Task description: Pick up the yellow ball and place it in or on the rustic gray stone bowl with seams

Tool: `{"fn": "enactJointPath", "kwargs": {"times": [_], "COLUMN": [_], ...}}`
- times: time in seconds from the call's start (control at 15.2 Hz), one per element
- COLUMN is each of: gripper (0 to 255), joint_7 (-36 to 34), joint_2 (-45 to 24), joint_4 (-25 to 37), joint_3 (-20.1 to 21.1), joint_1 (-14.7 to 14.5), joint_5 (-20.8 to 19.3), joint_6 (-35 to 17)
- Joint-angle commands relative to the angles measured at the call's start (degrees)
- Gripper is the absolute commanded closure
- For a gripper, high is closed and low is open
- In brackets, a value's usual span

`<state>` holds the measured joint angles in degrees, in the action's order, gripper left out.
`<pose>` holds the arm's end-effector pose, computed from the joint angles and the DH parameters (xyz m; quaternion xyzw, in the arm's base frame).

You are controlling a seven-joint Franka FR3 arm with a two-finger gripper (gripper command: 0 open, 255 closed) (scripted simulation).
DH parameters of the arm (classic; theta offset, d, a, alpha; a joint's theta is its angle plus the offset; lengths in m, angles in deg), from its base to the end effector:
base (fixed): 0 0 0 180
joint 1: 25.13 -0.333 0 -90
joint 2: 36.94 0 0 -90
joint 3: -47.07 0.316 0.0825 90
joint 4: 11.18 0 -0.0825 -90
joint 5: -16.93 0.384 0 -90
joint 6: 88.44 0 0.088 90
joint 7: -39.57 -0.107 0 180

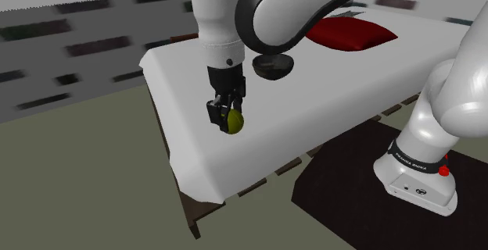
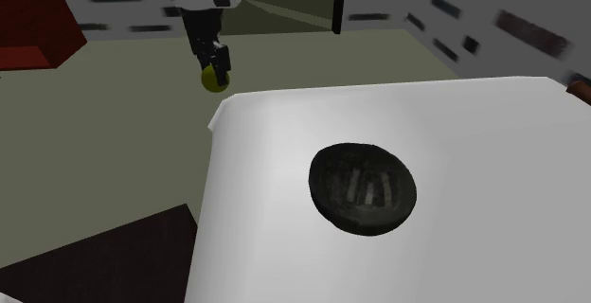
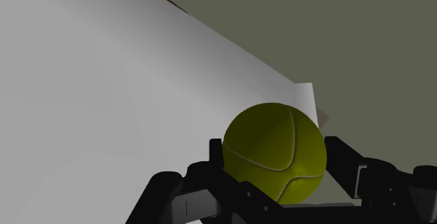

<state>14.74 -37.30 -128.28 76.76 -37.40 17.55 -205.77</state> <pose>0.4095 0.3686 0.4379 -0.9892 -0.1465 0.0041 0.0049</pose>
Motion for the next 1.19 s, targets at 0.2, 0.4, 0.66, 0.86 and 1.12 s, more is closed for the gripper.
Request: {"fn": "enactJointPath", "kwargs": {"times": [0.2,0.4,0.66,0.86,1.12], "gripper": [255,255,255,255,255], "joint_7": [0.6,0.8,1.0,1.0,2.7], "joint_2": [1.5,2.0,2.6,2.9,3.9], "joint_4": [2.5,4.3,6.8,8.8,9.7], "joint_3": [-0.2,-0.2,-0.3,-0.4,-1.2], "joint_1": [0.2,0.2,0.3,0.3,1.0], "joint_5": [0.8,1.1,1.3,1.4,1.9], "joint_6": [3.8,6.1,9.1,11.4,13.2]}}
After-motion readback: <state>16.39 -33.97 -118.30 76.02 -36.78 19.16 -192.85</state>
